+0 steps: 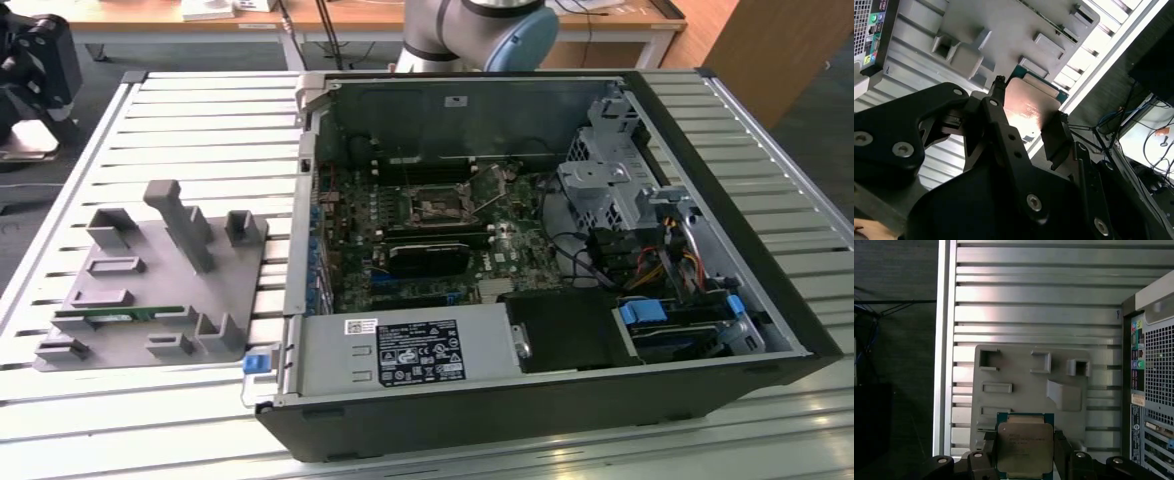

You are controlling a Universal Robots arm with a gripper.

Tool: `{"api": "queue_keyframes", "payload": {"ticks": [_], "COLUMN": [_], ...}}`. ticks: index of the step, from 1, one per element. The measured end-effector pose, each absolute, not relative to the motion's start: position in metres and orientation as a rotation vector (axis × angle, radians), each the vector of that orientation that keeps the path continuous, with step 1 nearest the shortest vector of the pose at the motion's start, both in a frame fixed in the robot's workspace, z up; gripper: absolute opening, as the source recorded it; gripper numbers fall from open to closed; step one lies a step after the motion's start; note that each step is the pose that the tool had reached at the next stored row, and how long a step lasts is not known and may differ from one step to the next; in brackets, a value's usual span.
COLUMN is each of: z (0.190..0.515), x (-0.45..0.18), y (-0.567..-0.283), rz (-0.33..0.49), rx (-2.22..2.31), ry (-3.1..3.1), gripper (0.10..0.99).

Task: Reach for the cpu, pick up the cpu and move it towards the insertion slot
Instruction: 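Pick up the cpu and move it towards the insertion slot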

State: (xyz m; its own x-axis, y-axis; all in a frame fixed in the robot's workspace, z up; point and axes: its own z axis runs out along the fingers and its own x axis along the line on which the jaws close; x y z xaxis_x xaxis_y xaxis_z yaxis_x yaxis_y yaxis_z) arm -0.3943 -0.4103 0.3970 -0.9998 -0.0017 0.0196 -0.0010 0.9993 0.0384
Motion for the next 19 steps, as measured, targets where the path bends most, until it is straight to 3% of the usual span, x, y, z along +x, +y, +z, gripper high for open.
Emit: {"api": "queue_keyframes", "payload": {"ticks": [19], "z": [0.397], "x": [-0.339], "y": [-0.410], "rz": [-0.061], "rx": [0.002], "ry": [-3.121], "gripper": [0.541]}}
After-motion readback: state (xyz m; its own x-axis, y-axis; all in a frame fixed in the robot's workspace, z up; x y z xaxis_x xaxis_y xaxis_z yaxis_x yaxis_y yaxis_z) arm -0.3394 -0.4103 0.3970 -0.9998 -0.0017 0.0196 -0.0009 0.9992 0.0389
